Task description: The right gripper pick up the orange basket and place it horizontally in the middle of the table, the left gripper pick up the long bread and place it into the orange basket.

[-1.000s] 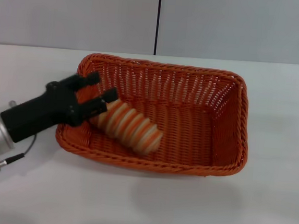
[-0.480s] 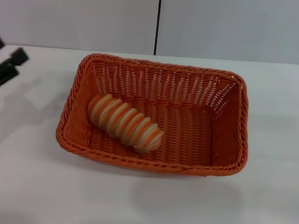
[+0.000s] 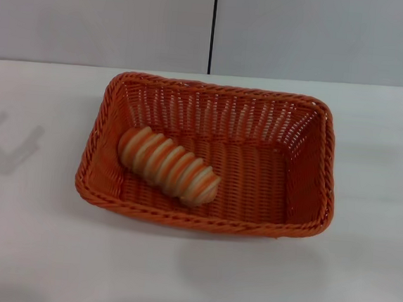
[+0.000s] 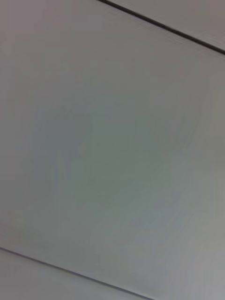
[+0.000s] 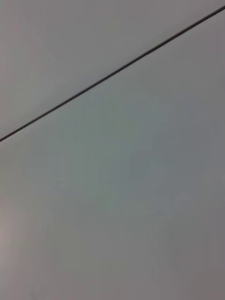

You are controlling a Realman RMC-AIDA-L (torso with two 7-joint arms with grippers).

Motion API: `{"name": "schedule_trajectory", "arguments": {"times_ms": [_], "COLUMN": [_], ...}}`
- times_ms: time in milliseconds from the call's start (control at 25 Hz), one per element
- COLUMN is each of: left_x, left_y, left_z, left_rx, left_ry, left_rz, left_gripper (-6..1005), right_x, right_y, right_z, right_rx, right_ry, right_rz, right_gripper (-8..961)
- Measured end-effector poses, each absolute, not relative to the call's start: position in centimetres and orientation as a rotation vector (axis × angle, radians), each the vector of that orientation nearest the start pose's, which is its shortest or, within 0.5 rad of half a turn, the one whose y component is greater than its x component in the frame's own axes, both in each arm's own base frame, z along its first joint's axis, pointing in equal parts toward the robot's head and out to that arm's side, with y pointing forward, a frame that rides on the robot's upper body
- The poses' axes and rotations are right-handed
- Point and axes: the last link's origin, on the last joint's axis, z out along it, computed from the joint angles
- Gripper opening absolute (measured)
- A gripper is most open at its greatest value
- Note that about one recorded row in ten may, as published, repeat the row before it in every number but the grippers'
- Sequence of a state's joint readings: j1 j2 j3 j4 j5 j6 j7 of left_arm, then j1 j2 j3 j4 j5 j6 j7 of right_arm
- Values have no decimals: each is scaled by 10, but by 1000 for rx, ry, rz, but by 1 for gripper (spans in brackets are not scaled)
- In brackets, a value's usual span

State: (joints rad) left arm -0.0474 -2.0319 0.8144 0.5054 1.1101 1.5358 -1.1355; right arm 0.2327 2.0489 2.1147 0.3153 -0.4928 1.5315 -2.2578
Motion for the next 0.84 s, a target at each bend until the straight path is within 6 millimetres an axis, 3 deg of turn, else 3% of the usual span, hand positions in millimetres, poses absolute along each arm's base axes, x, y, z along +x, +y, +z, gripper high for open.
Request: {"name": "schedule_trajectory", "arguments": {"times_ms": [600, 840], "left_x": [-371, -374], "left_y": [218, 222], "left_z": [39, 35], "left_rx": [-1674, -1645], "left_ry": [-705, -704], "left_rz": [-1061, -1030], "left_gripper": [855, 855], "right_x": [348, 348], "right_y": [307, 303], "right_z": [93, 92], "right_rx": [-1466, -1470], "right_ry": [631, 618], "right_rz": [1183, 1176], "right_gripper": [551, 551]}}
